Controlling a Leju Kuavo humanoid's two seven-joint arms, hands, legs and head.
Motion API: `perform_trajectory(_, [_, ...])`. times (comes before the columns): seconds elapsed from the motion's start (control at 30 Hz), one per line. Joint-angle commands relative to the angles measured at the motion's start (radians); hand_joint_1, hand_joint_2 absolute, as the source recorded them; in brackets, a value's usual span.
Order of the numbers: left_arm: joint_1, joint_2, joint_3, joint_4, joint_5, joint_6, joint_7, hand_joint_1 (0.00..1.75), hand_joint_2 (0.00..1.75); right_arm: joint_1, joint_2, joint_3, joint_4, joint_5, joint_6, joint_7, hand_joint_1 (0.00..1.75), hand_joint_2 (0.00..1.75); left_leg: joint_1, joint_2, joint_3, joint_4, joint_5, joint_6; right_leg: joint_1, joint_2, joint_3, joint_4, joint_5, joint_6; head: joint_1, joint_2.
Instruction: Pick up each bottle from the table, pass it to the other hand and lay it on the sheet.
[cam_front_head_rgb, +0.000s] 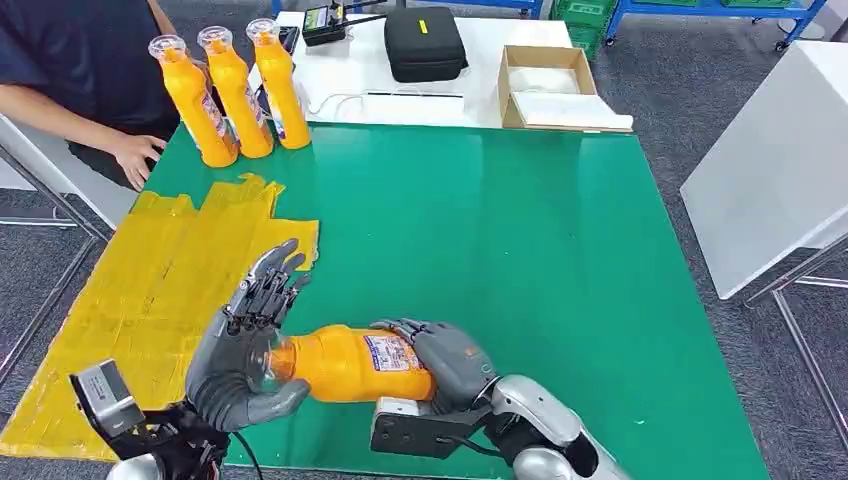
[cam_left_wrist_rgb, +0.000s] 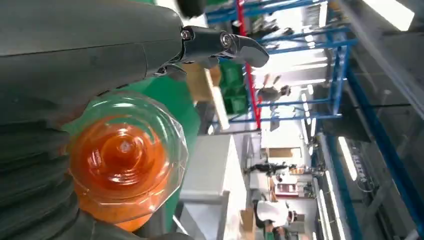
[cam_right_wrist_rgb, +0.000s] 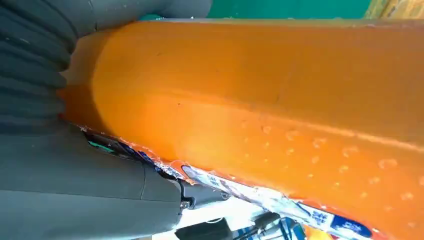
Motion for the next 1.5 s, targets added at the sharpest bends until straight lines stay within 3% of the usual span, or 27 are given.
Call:
perform_trajectory(0.03, [-0.003, -0.003, -0.019, -0.016, -0.044, 0.01, -0.047, 0.0, 1.75, 0.045, -0.005, -0.045, -0.032, -0.013, -0.039, -0.016, 1.75, 1.75, 0.0, -0.001, 0.004, -0.001, -0.001, 0.001, 0.0, -0.001, 0.004, -0.001, -0.001, -0.002, 0.0, 0.0])
perform_trajectory(0.3, [-0.003, 0.004, -0.033, -0.011, -0.041, -0.007, -0.059, 0.0, 1.75, 0.07, 0.003, -0.075, -0.05, -0.036, -0.062, -0.036, 1.75, 1.75, 0.0, 0.0, 0.001, 0.0, 0.0, 0.001, 0.0, 0.0, 0.002, 0.0, 0.0, -0.001, 0.0, 0.0])
perform_trajectory(0.7, [0.01, 0.021, -0.028, 0.06, 0.205, -0.095, 0.038, 0.0, 1.75, 0.08, 0.007, -0.08, -0.066, -0.052, -0.082, -0.055, 1.75, 1.75, -0.001, 0.0, 0.003, -0.001, 0.0, 0.001, 0.0, 0.0, 0.003, -0.001, 0.0, -0.001, 0.0, 0.0])
perform_trajectory(1.5, [0.004, 0.026, -0.057, 0.052, 0.143, -0.09, 0.02, 0.0, 1.75, 0.03, 0.02, -0.07, -0.044, -0.128, -0.053, -0.049, 1.75, 1.75, 0.0, 0.002, 0.005, -0.002, 0.0, 0.001, 0.0, 0.002, 0.005, -0.002, 0.0, -0.003, 0.0, 0.0])
